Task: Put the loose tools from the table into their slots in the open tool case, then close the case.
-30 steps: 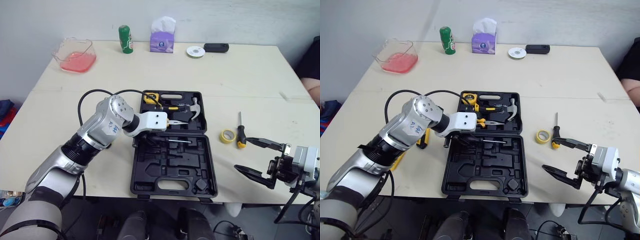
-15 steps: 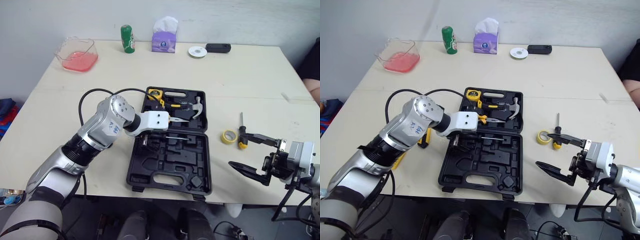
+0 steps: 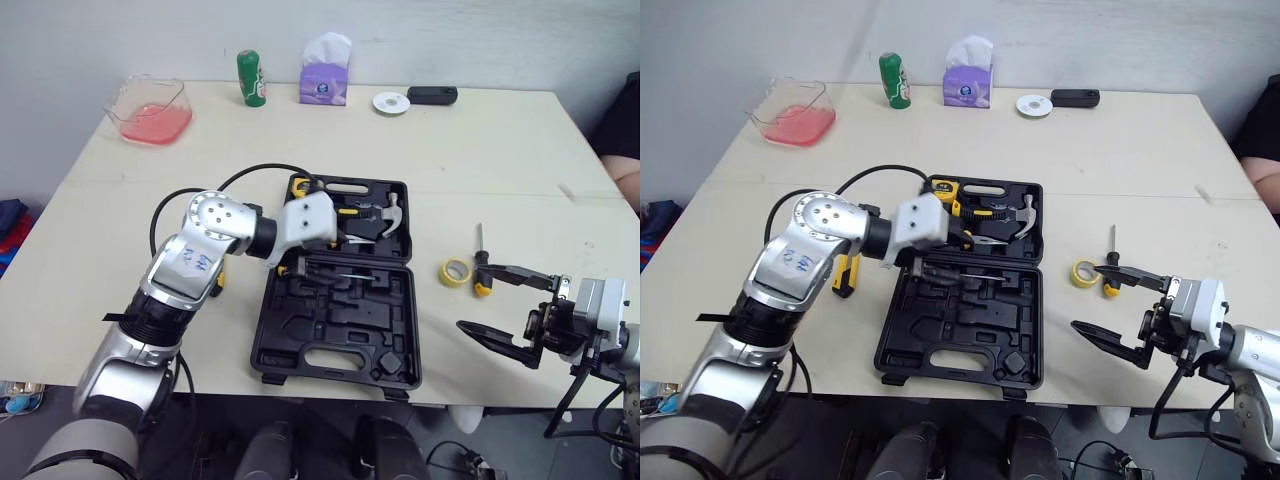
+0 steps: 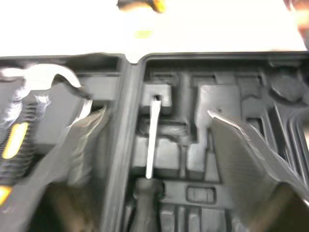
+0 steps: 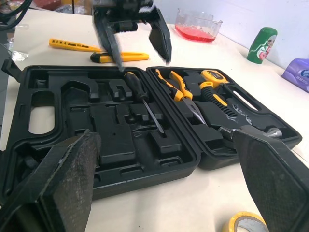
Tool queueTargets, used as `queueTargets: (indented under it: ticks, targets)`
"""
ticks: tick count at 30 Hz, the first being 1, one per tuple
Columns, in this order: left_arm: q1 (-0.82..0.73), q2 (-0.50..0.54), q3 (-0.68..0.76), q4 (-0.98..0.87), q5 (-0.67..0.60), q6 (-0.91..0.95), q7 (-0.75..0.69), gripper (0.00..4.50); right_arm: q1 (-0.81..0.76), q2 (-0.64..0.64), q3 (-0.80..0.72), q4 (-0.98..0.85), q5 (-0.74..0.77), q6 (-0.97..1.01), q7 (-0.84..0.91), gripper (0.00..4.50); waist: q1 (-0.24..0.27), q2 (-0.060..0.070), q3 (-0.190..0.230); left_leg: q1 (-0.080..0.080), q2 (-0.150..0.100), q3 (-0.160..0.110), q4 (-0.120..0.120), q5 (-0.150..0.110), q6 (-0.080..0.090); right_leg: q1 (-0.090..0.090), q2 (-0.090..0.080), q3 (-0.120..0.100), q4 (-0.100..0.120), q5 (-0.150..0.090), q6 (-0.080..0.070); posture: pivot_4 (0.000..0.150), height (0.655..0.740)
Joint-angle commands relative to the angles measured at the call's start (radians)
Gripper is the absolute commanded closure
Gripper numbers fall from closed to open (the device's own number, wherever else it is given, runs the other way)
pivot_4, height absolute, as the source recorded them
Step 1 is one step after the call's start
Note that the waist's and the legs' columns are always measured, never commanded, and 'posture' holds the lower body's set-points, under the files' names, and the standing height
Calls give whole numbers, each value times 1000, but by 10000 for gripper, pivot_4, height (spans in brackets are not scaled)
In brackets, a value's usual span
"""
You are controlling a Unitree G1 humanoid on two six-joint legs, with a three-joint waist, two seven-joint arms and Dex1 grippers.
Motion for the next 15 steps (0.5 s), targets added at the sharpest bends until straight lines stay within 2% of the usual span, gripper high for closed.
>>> queueTargets:
  ticks: [1,4,5,15]
  targets:
    - [26,-19,82,67,-65,-65,26,29417,-19,3,-8,7,8,-17,-2,0,0,0,0,0,0,0,0,0,0,0,0,0,0,0,0,1500,7400]
    - [58,-13,68,113,-55,-102,26,42975,-33,12,-4,17,7,-21,-6,0,1,0,0,0,0,0,0,0,0,0,0,-1,0,0,0,1500,7400]
    - [64,-12,64,121,-59,-86,27,44086,-38,14,-2,20,5,-22,-7,0,1,0,0,0,0,0,0,0,0,0,0,-1,0,0,0,1500,7400]
    - [154,-38,1,133,-2,-119,120,44086,-74,9,21,60,-10,-34,2,0,0,0,0,0,-1,0,0,0,0,0,0,-2,0,0,0,1500,7400]
